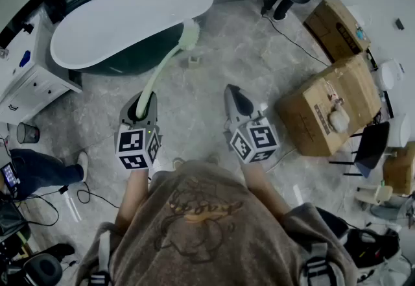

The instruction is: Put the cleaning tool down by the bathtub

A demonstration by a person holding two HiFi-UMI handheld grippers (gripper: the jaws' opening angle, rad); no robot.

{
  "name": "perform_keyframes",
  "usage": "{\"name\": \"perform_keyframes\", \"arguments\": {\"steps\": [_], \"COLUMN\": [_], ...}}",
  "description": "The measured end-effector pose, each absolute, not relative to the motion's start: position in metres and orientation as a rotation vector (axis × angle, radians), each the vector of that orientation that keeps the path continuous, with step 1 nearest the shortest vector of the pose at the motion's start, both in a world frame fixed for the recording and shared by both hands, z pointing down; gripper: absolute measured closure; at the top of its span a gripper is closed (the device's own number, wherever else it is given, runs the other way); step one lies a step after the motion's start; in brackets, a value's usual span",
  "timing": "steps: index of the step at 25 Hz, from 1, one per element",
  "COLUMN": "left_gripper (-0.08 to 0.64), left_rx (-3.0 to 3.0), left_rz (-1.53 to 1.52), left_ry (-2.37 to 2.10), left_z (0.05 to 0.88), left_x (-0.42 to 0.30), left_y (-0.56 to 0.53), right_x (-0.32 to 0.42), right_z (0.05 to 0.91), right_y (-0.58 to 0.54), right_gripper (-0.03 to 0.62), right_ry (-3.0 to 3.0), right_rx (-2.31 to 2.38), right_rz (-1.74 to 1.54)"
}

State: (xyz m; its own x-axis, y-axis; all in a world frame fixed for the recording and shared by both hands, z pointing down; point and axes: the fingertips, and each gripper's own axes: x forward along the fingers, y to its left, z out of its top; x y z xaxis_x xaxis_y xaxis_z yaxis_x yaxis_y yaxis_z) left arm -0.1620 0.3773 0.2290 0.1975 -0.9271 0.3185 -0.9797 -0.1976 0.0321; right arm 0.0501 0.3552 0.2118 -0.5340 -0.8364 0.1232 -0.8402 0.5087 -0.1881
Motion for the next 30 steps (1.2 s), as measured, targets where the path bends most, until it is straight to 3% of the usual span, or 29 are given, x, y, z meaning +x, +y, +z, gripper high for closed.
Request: {"name": "perform_keyframes", "arguments": {"steps": [30], "left_gripper": [0.468], "left_rx": [2.298], "left_rz": [0.344], "left_ry": [-1.717], "left_z": [0.280], "left_x": [-0.188], "left_y": [0.325], "right_x": [0.020], "right_z": [0.265], "right_y": [0.329], "right_gripper": [0.592], "right_ry": [-2.682], "right_rx": [1.574], "right_rz": [0.432]}}
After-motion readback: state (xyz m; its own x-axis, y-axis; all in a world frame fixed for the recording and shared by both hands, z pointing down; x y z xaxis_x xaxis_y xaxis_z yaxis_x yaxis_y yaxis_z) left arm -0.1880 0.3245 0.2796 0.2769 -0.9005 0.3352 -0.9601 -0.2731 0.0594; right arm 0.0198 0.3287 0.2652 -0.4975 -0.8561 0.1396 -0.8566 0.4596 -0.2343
